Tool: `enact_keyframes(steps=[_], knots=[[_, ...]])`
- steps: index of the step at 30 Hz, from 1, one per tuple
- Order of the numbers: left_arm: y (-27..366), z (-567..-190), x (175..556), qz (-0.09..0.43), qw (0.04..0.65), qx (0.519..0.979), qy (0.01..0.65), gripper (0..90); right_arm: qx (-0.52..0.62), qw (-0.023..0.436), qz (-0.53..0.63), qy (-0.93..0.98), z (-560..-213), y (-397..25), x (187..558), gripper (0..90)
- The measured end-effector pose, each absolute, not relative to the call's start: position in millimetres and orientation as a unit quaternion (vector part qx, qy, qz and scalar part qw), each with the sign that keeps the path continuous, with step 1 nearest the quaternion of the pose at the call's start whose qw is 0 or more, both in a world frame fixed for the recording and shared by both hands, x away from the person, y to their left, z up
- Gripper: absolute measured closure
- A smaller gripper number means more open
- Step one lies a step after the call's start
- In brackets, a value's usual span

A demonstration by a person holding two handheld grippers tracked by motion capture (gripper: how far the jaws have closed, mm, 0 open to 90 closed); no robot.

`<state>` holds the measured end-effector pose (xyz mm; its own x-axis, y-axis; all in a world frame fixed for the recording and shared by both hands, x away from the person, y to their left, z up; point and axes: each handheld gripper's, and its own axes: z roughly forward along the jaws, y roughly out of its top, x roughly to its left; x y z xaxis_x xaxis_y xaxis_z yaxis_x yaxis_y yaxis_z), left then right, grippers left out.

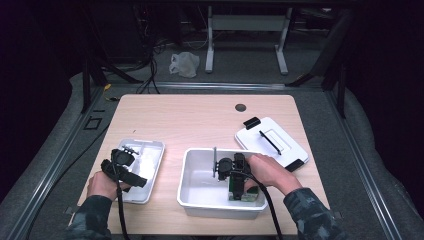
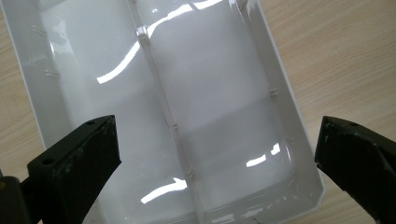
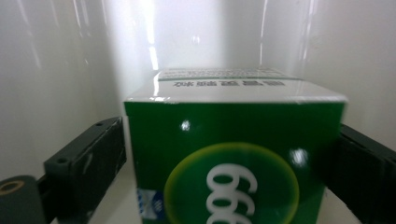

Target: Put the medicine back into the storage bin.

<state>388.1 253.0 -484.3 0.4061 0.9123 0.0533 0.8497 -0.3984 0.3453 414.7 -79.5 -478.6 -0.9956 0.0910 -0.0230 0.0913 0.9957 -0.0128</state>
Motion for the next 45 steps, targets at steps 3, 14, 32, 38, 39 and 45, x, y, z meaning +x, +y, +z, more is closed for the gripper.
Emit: enact_keyframes(steps=[3,14,32,38,39,45], knots=[[253,-484,388,0.118,0.136,0.826,0.534,0.0,0.057,0.013,0.027,0.998,-466,-85,413,0.9],[252,-483,388,0.117,0.136,0.827,0.532,0.0,0.097,0.030,0.122,0.987,-411,-121,398,0.0],[261,-480,394,0.117,0.125,0.821,0.544,0.7,0.296,0.088,0.199,0.930,-401,-228,381,1.0],[267,-480,397,0.118,0.127,0.814,0.554,4.6,0.368,0.106,0.195,0.903,-419,-258,376,0.0],[268,-480,398,0.116,0.127,0.814,0.555,4.9,0.375,0.106,0.196,0.900,-422,-262,375,0.0],[269,-488,409,0.108,0.120,0.810,0.564,6.3,0.412,0.096,0.171,0.890,-445,-279,383,0.0]])
